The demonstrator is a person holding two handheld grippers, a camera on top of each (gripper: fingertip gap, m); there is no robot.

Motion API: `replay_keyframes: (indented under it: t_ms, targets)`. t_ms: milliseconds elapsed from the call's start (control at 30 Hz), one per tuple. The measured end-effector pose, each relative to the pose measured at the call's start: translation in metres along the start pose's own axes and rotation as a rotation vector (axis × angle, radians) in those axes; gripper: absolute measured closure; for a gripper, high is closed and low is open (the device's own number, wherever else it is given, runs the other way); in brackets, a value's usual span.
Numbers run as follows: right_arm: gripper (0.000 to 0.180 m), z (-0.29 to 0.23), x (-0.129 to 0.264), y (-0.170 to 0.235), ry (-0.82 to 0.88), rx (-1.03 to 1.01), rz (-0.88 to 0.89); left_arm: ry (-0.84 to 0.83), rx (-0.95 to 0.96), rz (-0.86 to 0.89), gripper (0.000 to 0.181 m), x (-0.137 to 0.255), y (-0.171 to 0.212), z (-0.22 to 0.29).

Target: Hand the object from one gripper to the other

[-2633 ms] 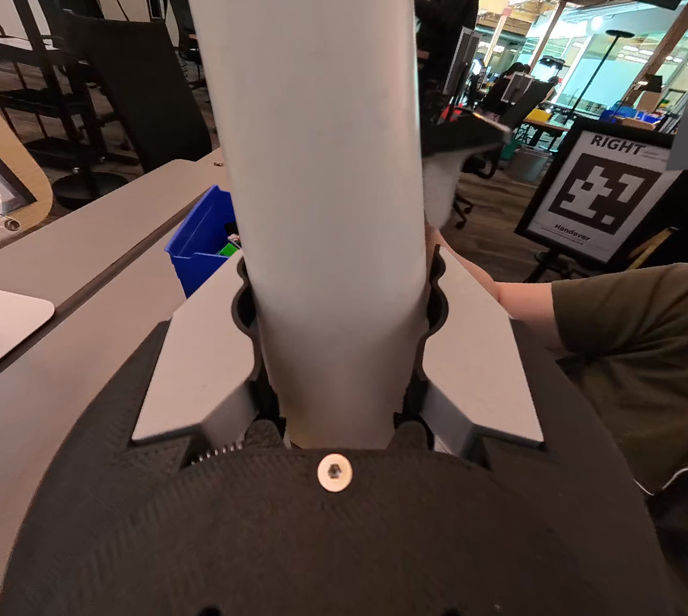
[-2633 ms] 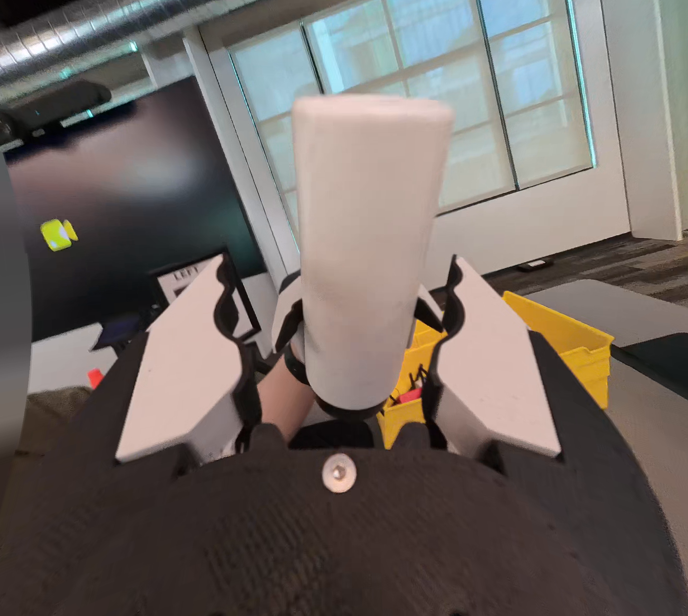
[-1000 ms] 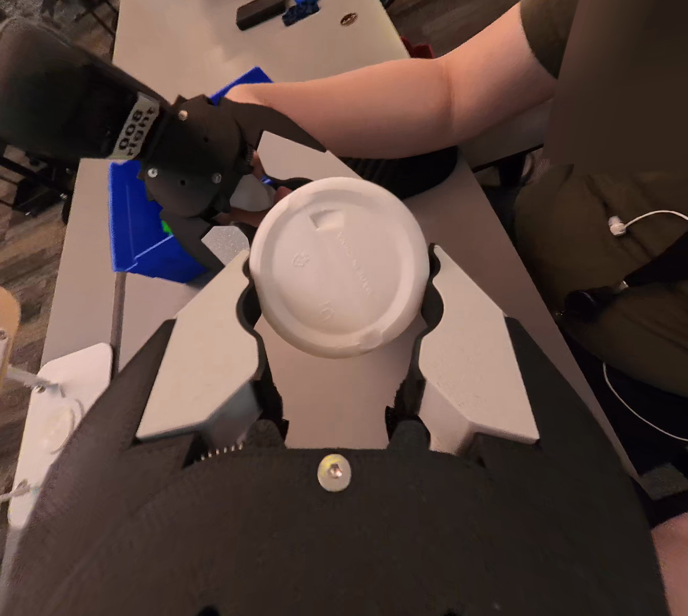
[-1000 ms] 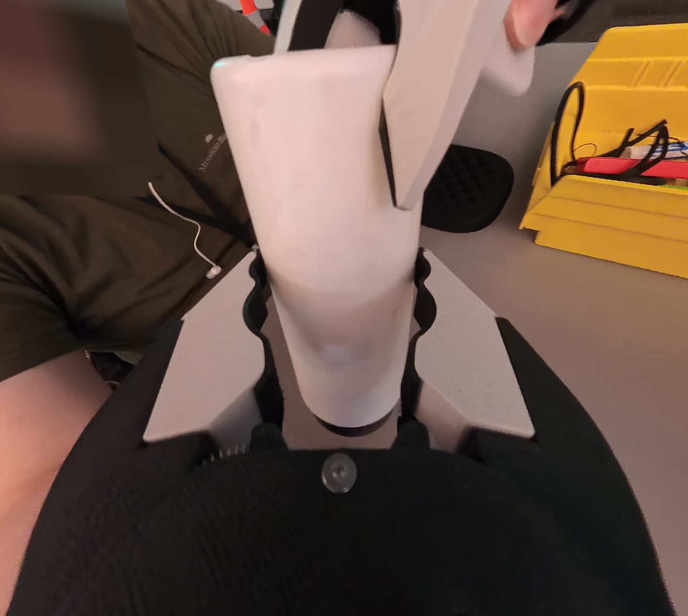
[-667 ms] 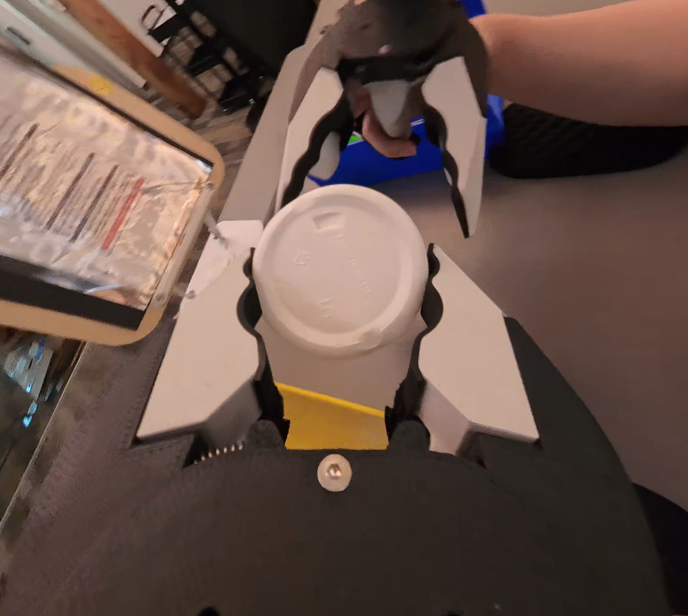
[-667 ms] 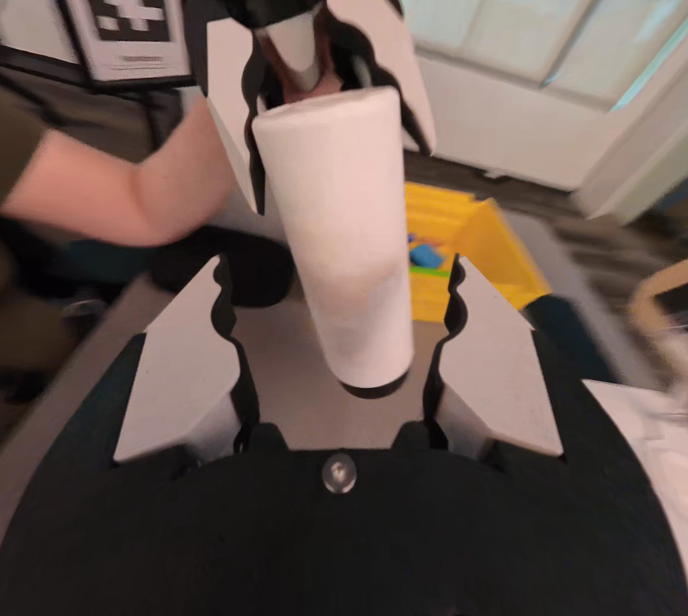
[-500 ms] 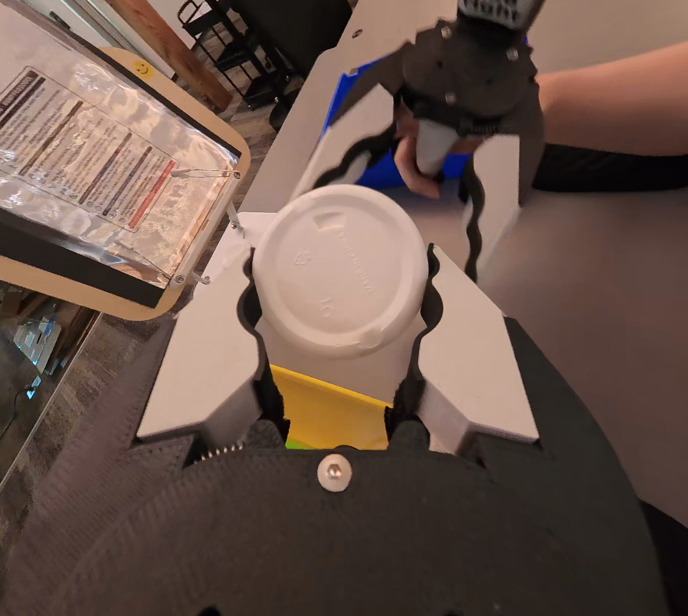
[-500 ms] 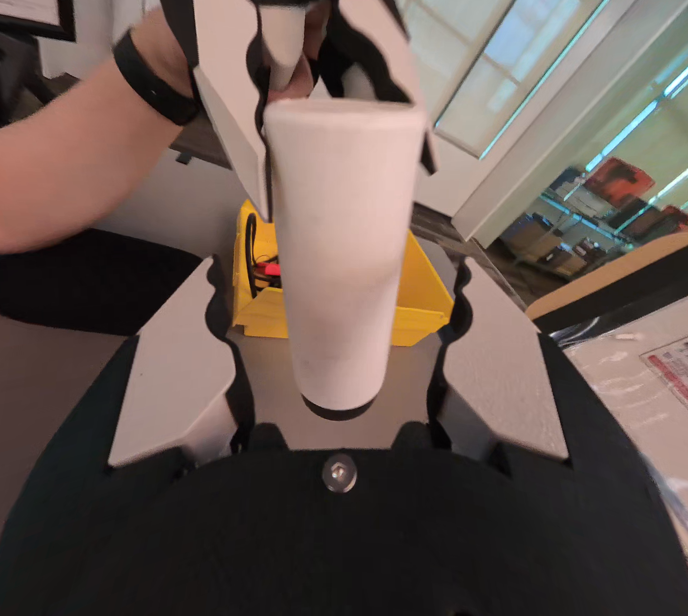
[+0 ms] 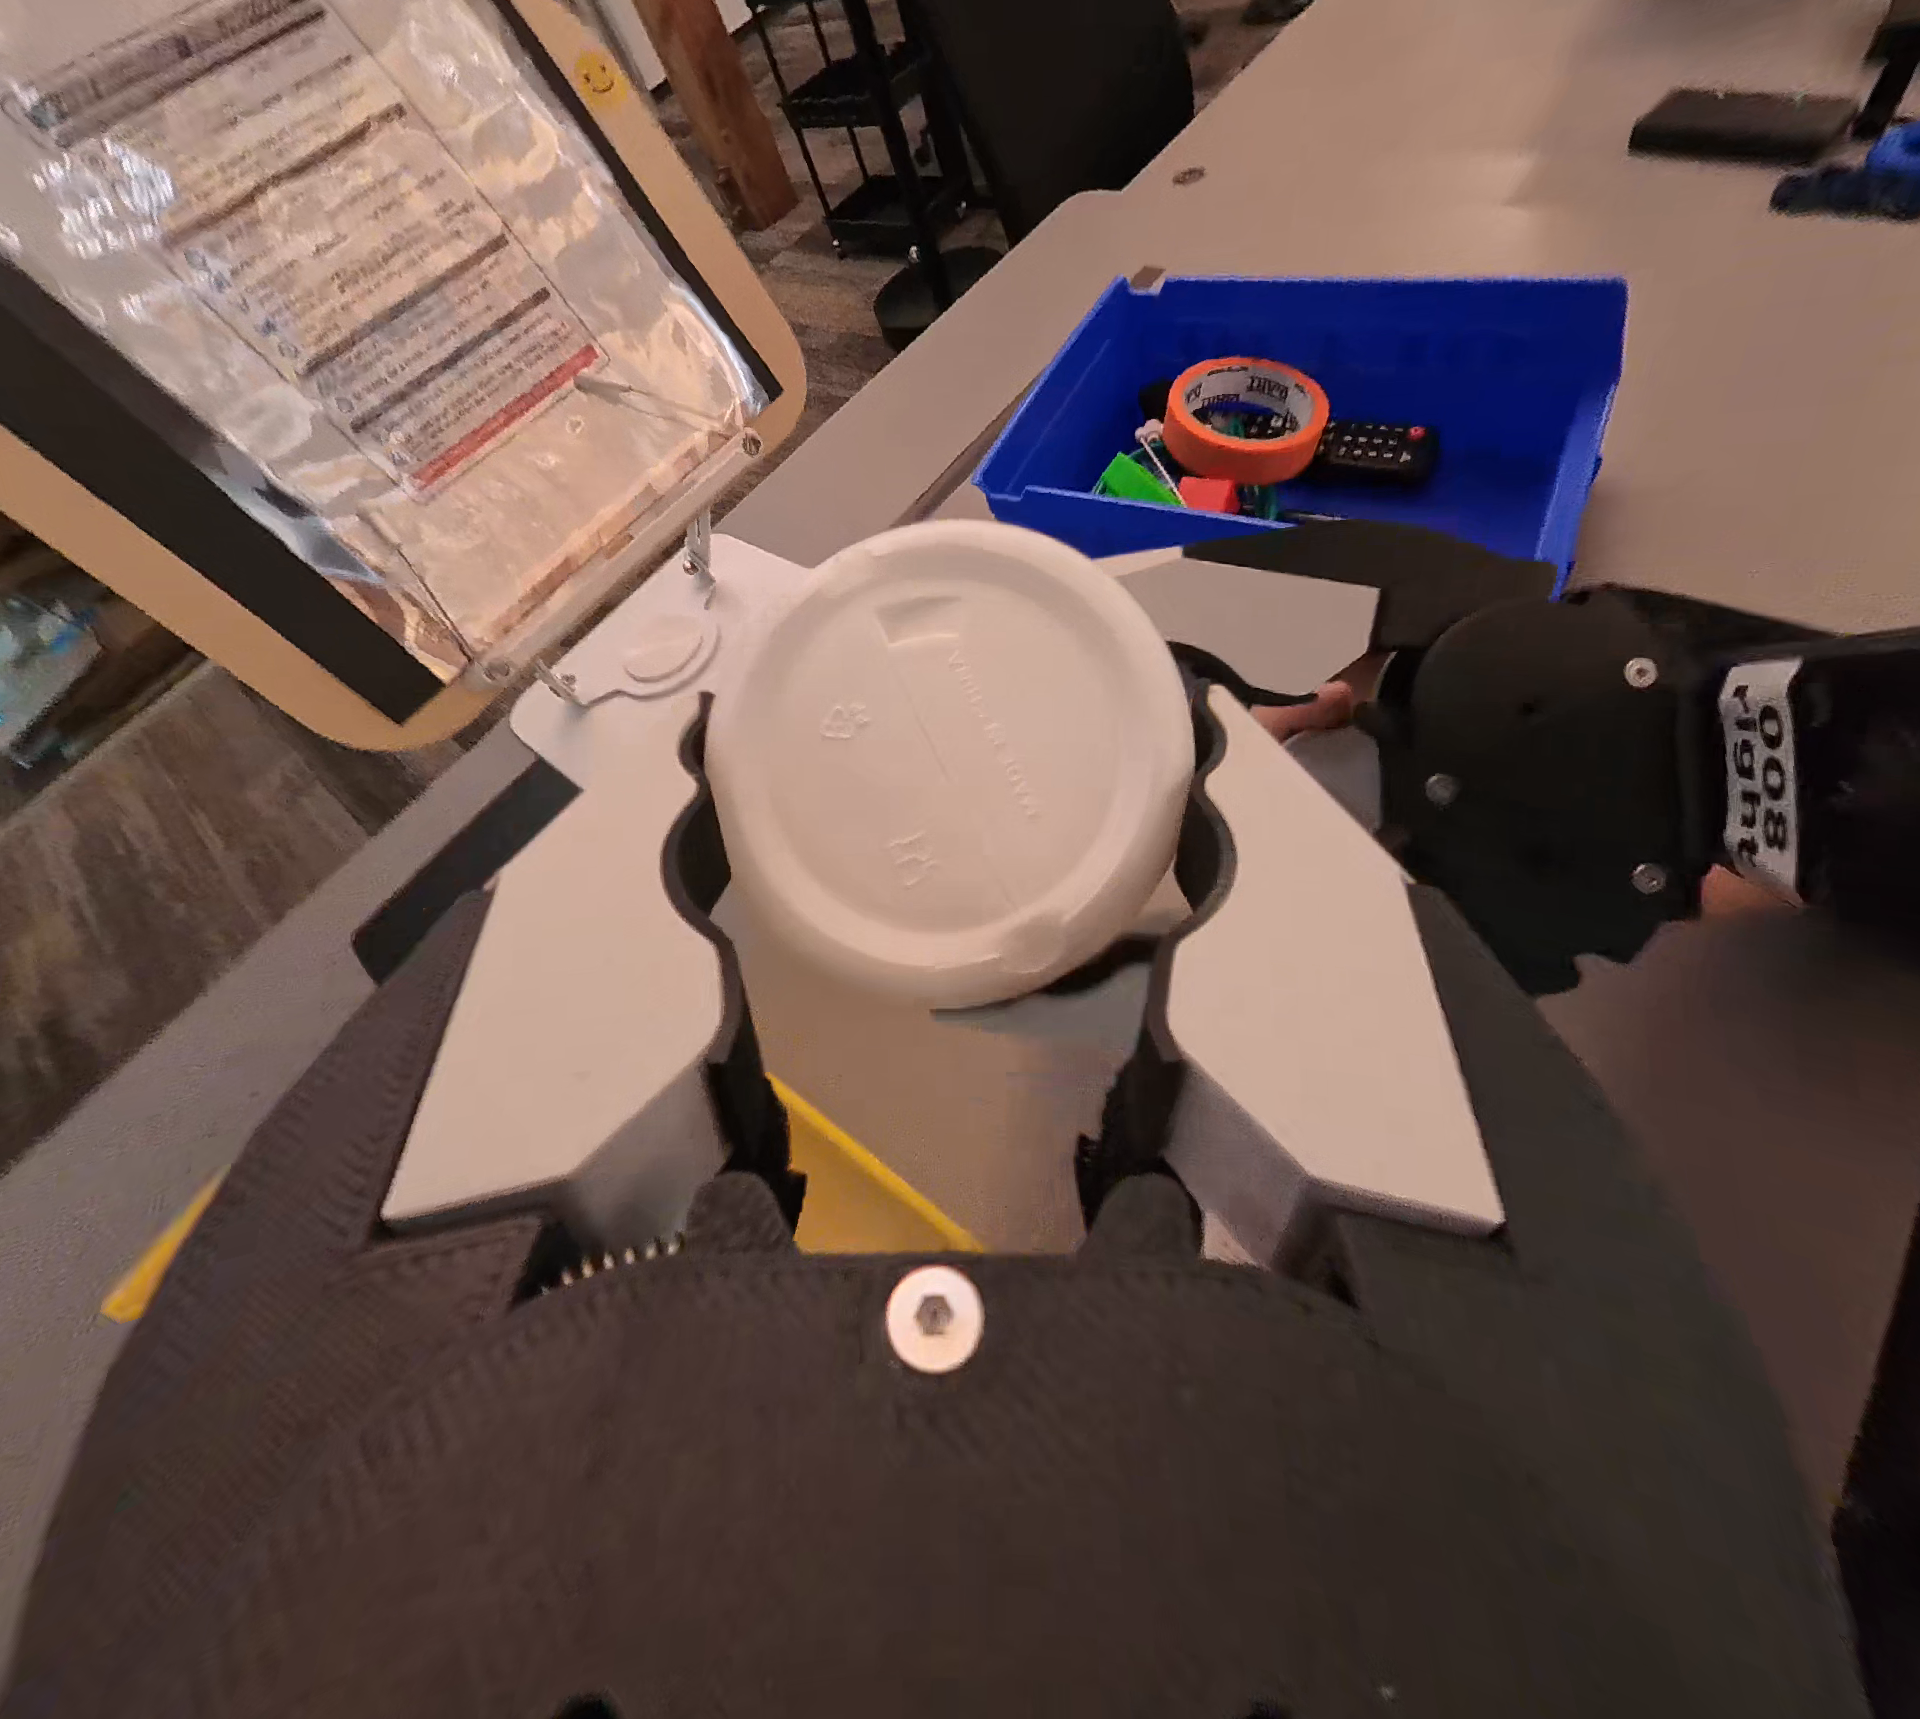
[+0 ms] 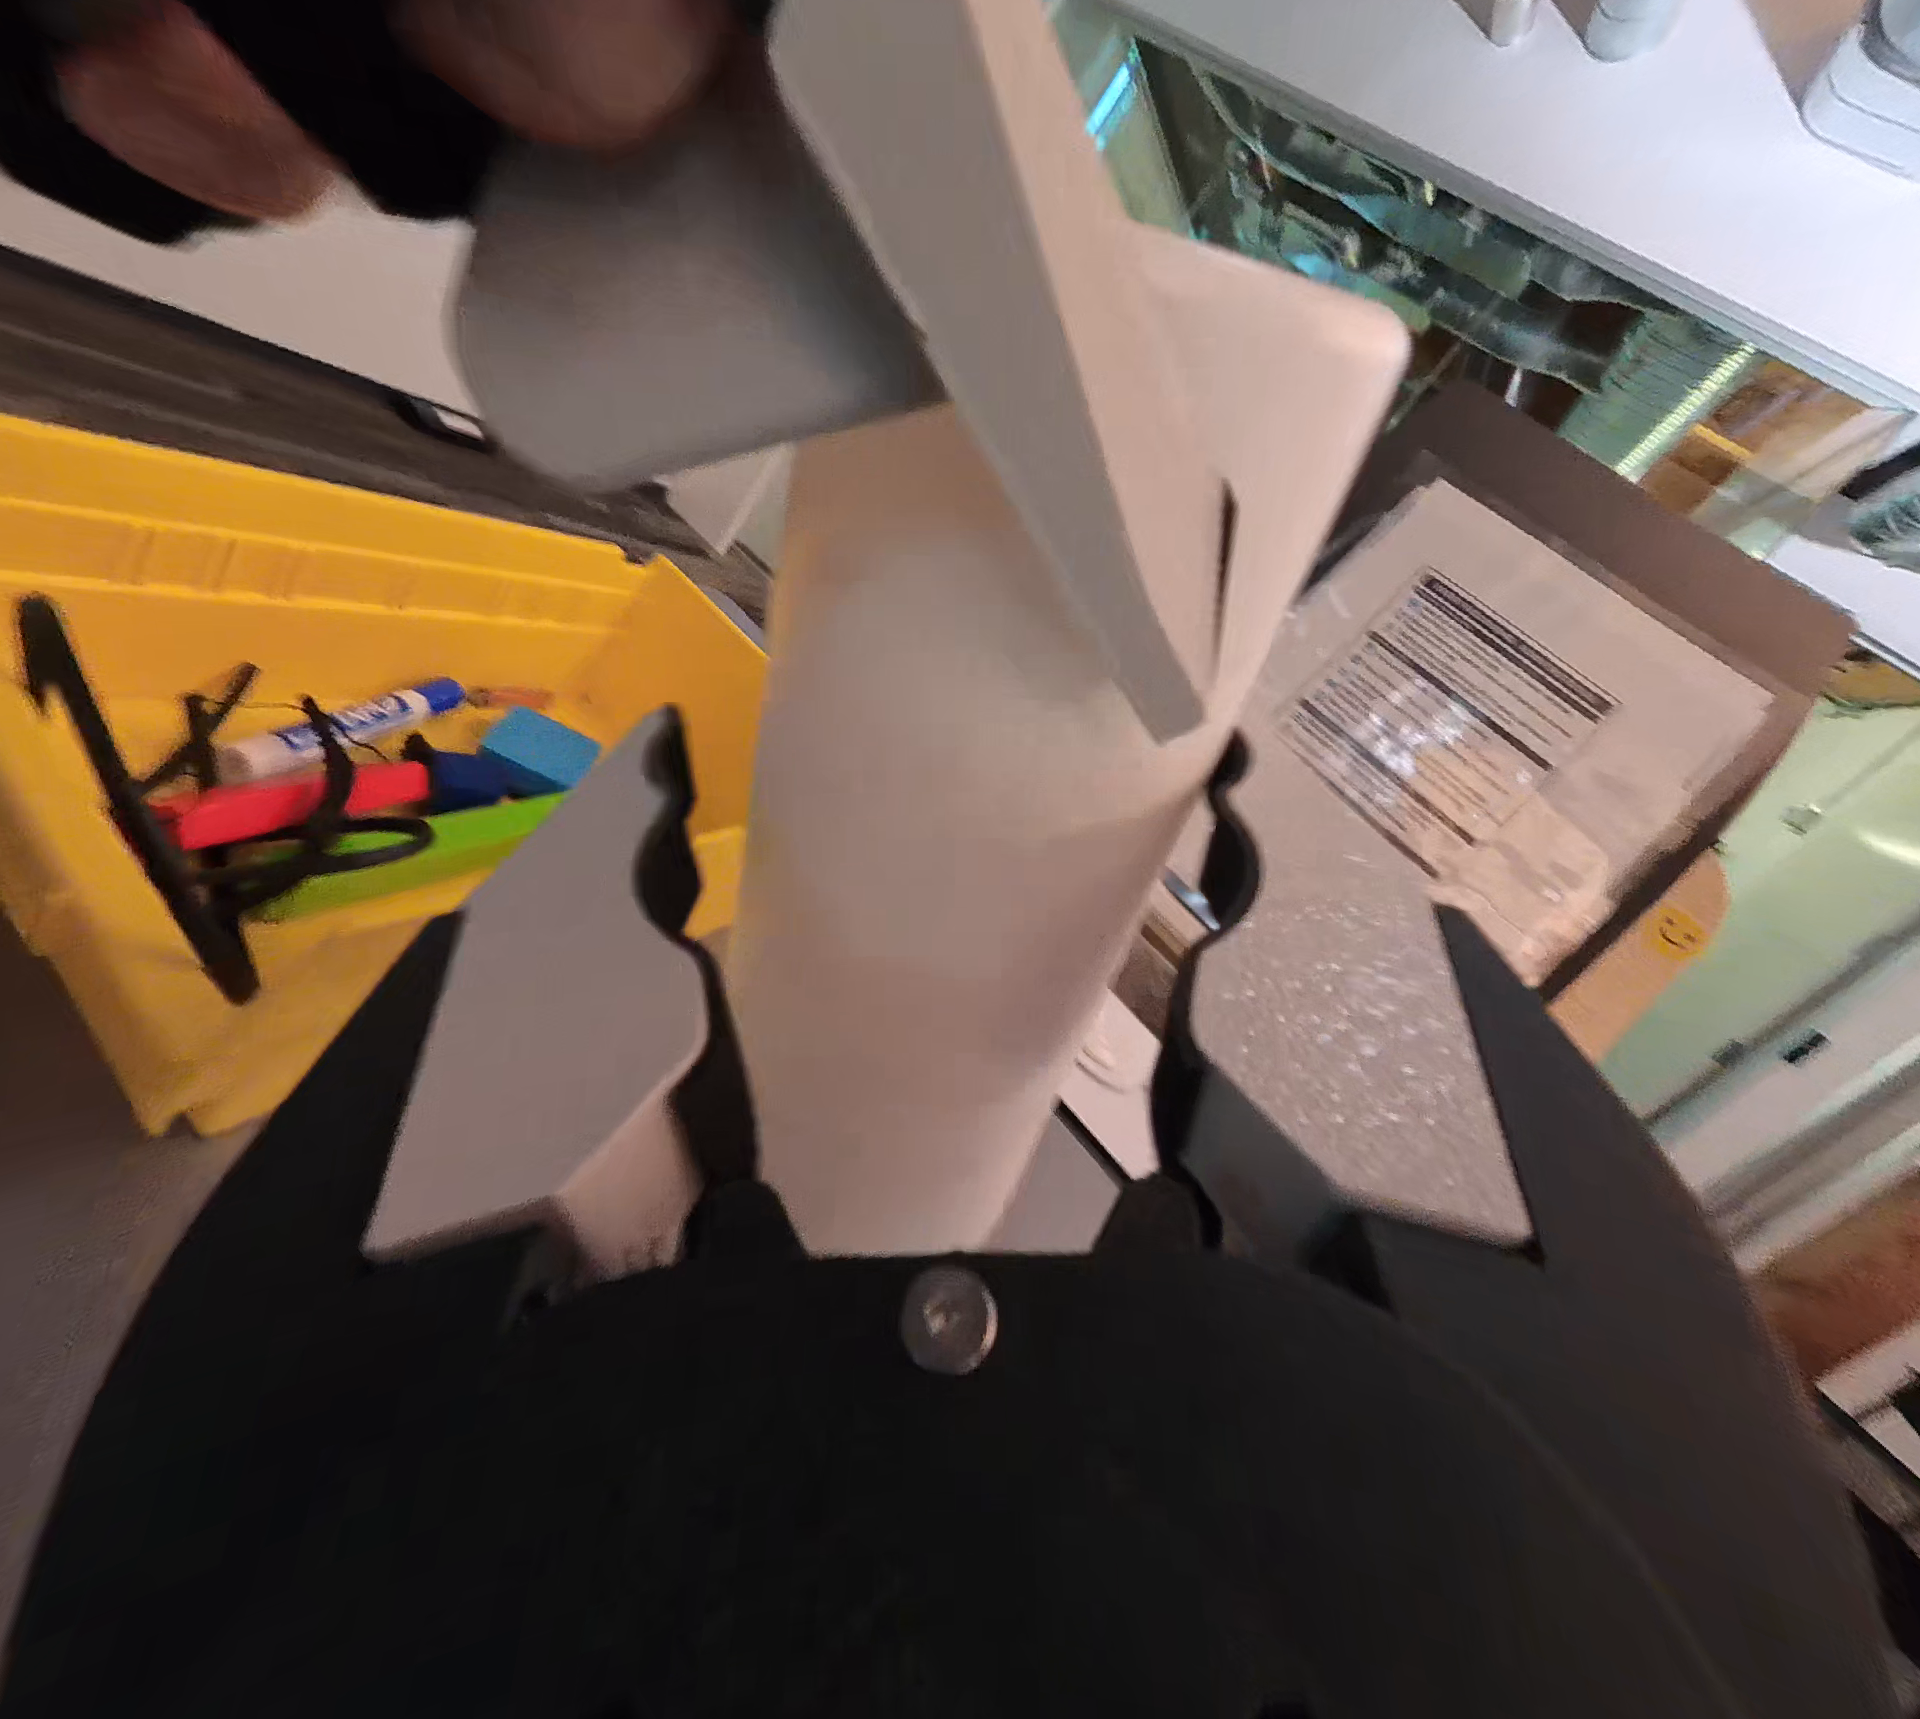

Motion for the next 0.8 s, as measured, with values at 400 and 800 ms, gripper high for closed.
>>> replay_keyframes:
  t_ms: [400, 800]
  targets:
    - [0.094, 0.105, 0.041, 0.019, -0.222, -0.774, 0.432, 0.146, 0.278, 0.299, 0.072, 0.033, -0.037, -0.019]
    - [0.096, 0.081, 0.037, 0.013, -0.728, -1.318, 0.547, 0.853, 0.62, -0.018, 0.072, -0.036, 0.007, 0.06]
Point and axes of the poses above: each gripper's, where its closed fingertips meet, x back along the fingers, y out of its underside, z = x × y across the jaws, the point moved 1 cm from there along x, back along the fingers, and after that the axes turned 14 degrees about -y, right-handed, at the moved point
